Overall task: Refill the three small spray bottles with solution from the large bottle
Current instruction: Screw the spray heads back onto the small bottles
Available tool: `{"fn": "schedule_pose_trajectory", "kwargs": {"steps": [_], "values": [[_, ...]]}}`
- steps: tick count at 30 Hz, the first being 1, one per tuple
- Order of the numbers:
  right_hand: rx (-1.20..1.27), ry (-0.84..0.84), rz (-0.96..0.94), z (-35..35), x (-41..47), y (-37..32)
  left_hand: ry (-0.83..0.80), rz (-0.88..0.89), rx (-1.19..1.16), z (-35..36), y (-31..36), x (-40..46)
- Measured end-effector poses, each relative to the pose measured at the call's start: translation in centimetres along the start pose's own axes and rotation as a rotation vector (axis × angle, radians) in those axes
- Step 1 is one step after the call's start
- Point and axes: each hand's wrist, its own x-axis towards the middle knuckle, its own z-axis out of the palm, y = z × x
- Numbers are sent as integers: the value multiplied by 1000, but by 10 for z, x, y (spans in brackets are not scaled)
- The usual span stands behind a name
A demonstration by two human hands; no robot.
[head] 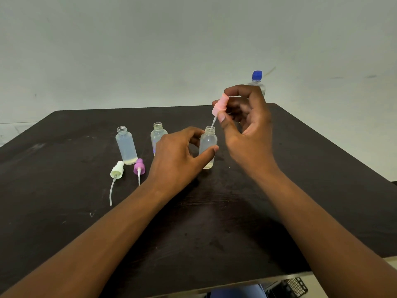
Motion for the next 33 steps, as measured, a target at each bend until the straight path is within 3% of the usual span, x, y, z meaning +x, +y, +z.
{"fn": "schedule_pose_trajectory", "kwargs": {"steps": [33], "values": [[-131,-142,13,5,-9,8,67,23,-42,-5,1,-5]]}}
